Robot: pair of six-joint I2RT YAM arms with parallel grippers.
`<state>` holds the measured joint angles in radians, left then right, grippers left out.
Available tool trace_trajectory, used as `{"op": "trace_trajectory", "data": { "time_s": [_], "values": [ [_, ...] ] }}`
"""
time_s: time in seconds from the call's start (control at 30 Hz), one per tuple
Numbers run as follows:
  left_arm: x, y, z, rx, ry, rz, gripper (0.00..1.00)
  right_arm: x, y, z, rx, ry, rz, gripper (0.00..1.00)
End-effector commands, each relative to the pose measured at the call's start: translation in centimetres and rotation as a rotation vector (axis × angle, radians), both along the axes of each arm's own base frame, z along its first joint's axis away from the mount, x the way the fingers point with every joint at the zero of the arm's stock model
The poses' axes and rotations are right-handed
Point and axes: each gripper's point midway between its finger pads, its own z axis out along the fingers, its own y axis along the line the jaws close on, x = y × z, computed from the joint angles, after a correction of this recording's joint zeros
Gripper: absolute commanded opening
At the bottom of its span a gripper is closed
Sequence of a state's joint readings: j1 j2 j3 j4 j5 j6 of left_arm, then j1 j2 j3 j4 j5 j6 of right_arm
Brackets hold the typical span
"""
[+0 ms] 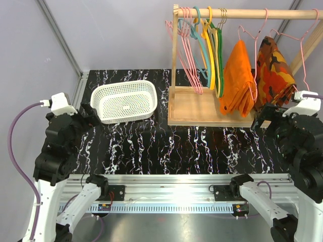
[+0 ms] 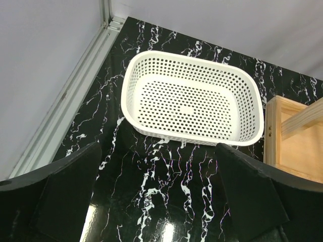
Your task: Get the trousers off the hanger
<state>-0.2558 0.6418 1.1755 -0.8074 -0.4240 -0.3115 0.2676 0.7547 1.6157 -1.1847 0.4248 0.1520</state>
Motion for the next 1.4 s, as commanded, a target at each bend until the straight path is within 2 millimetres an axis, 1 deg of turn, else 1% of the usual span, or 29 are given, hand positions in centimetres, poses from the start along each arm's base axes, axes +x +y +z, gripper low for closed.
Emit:
{"op": "trace_trajectory", "data": {
  "time_s": [0.0, 0.03, 0.13, 0.17, 0.2, 0.23, 0.27, 0.3, 0.33, 0.37, 0.47, 0.5, 0.53, 0.57, 0.6, 0.63, 0.67, 0.73, 0.77, 0.83, 0.87, 0.93, 0.97, 1.0, 1.2, 1.23, 1.3, 1.33, 1.37],
  "values": [
    [0.7, -1.2, 0.5, -0.018, -0.041, -0.056, 0.99, 2.6, 0.2, 3.9, -0.037, -0.098, 0.002, 0.99],
    [0.7, -1.4, 0.5, -0.021, -0.043, -0.063, 0.99, 3.3, 0.3, 4.0, -0.049, -0.092, 0.001, 0.99],
    [0.7, -1.9, 0.3, -0.027, -0.038, -0.085, 0.99, 4.9, 1.0, 5.6, -0.057, -0.127, 0.025, 1.0],
    [0.7, -2.0, 0.3, -0.028, -0.04, -0.092, 0.99, 6.6, 1.7, 5.3, -0.066, -0.099, 0.044, 0.99],
    [0.6, -2.0, 0.4, -0.029, -0.041, -0.095, 0.99, 7.1, 2.0, 6.1, -0.073, -0.106, 0.054, 1.0],
    [0.6, -2.1, 0.5, -0.03, -0.041, -0.1, 0.99, 9.1, 2.7, 5.3, -0.092, -0.056, 0.071, 0.99],
    [0.5, -2.2, 0.5, -0.029, -0.037, -0.105, 0.99, 10.0, 3.0, 5.2, -0.109, -0.039, 0.085, 1.0],
    [0.4, -2.2, 0.7, -0.03, -0.042, -0.108, 0.99, 10.6, 3.2, 5.9, -0.106, -0.048, 0.084, 0.99],
    [0.2, -2.2, 0.6, -0.03, -0.043, -0.111, 0.99, 12.4, 3.7, 5.1, -0.116, -0.01, 0.087, 0.99],
    [0.2, -2.2, 0.4, -0.028, -0.035, -0.114, 0.99, 13.0, 3.7, 6.0, -0.139, -0.026, 0.09, 0.99],
    [0.0, -2.4, 0.2, -0.032, -0.031, -0.127, 0.99, 15.9, 4.5, 5.9, -0.131, -0.015, 0.121, 0.99],
    [0.0, -2.5, 0.1, -0.031, -0.028, -0.133, 0.99, 16.5, 3.2, 6.4, -0.119, -0.026, 0.086, 0.99],
    [0.0, -2.6, -0.1, -0.028, -0.024, -0.137, 0.99, 17.9, 3.1, 5.8, -0.113, -0.009, 0.084, 0.99],
    [0.0, -2.7, -0.2, -0.025, -0.022, -0.142, 0.99, 18.7, 3.2, 5.9, -0.1, -0.022, 0.103, 0.99],
    [0.0, -2.6, -0.3, -0.014, -0.02, -0.14, 0.99, 19.3, 2.1, 6.1, -0.089, -0.026, 0.089, 0.99],
    [-0.1, -2.5, -0.4, -0.01, -0.019, -0.139, 0.99, 20.4, 2.1, 5.2, -0.077, 0.001, 0.101, 0.99],
    [-0.1, -2.4, -0.5, 0.0, -0.017, -0.135, 0.99, 20.9, 2.4, 5.3, -0.068, -0.003, 0.132, 0.98],
    [-0.2, -2.4, -0.5, 0.003, -0.018, -0.136, 0.99, 21.9, 2.2, 4.4, -0.071, 0.026, 0.145, 0.95],
    [-0.2, -2.5, -0.6, 0.004, -0.018, -0.139, 0.99, 22.2, 2.7, 4.2, -0.062, 0.029, 0.183, 0.83],
    [-0.3, -2.5, -0.6, 0.006, -0.017, -0.143, 0.99, 22.8, 2.6, 3.7, -0.054, 0.039, 0.202, 0.7],
    [-0.3, -2.5, -0.7, 0.006, -0.014, -0.144, 0.99, 23.1, 2.5, 3.5, -0.051, 0.045, 0.2, 0.6],
    [-0.3, -2.5, -0.7, 0.007, -0.016, -0.145, 0.99, 23.3, 3.1, 3.3, -0.04, 0.048, 0.236, 0.52],
    [-0.3, -2.5, -0.8, 0.008, -0.014, -0.145, 0.99, 23.5, 2.2, 3.2, -0.033, 0.052, 0.224, 0.49],
    [-0.4, -2.5, -0.7, 0.01, -0.018, -0.144, 0.99, 23.5, 2.2, 3.2, -0.032, 0.051, 0.228, 0.44],
    [-0.6, -2.2, -0.7, 0.013, -0.022, -0.135, 0.99, 24.1, 1.9, 2.0, -0.045, 0.086, 0.232, 0.24],
    [-0.7, -2.1, -0.6, 0.013, -0.025, -0.134, 0.99, 23.9, 1.9, 2.1, -0.049, 0.083, 0.233, 0.17],
    [-0.7, -2.1, -0.6, 0.013, -0.023, -0.132, 0.99, 23.8, 1.9, 2.5, -0.052, 0.065, 0.236, 0.13],
    [-0.7, -2.2, -0.5, 0.011, -0.022, -0.136, 0.99, 23.5, 2.0, 3.5, -0.056, 0.03, 0.236, 0.04],
    [-0.7, -2.3, -0.4, 0.011, -0.022, -0.138, 0.99, 23.3, 2.0, 4.1, -0.058, 0.012, 0.237, 0.0]
  ]
}}
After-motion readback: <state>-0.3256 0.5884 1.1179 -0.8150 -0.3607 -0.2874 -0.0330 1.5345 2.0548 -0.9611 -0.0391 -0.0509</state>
